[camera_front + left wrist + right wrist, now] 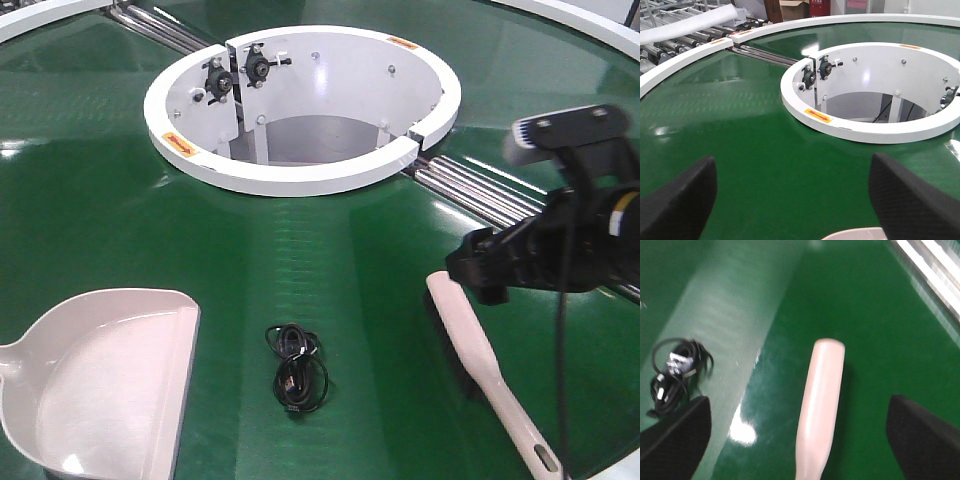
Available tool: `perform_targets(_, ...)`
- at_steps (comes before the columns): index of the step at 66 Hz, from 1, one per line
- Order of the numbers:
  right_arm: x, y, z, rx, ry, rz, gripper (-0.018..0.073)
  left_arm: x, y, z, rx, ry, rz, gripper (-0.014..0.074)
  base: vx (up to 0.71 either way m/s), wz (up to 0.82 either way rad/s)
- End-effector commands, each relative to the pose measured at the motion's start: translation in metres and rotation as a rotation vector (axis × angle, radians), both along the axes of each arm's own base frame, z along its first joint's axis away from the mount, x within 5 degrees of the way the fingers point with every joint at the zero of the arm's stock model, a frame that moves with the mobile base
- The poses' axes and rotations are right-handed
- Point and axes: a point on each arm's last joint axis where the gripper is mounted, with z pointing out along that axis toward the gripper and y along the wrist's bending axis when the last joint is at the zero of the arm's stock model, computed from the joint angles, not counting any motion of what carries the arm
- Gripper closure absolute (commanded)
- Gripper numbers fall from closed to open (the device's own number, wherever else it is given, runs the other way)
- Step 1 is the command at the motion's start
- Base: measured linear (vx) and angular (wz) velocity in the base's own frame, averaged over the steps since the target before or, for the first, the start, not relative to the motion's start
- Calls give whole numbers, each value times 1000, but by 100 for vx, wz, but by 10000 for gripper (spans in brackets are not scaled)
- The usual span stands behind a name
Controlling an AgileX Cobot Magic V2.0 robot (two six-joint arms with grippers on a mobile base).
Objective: Clean and inspect green conveyor with broom and dustpan
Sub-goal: 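Lower the right gripper onto the beige brush handle and grasp it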
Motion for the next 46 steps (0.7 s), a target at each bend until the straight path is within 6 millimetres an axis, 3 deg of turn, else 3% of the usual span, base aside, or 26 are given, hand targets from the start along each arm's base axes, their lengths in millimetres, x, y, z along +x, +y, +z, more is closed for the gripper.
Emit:
perform_targets(1,20,7,5,19,67,-53,-90,-1,-1,16,-15,-85,-7,28,0,0)
perform_targets(16,57,20,-18,-73,287,-59,-59,-1,-1,13,-13,-52,-9,28,0,0)
perform_targets(30,82,27,-31,-125,365,-58,-32,-1,-1,12,-13,-43,-10,28,0,0)
perform_targets(46,96,4,-49,-135,473,-125,-32,-1,-1,12,-13,-43,-10,28,0,0)
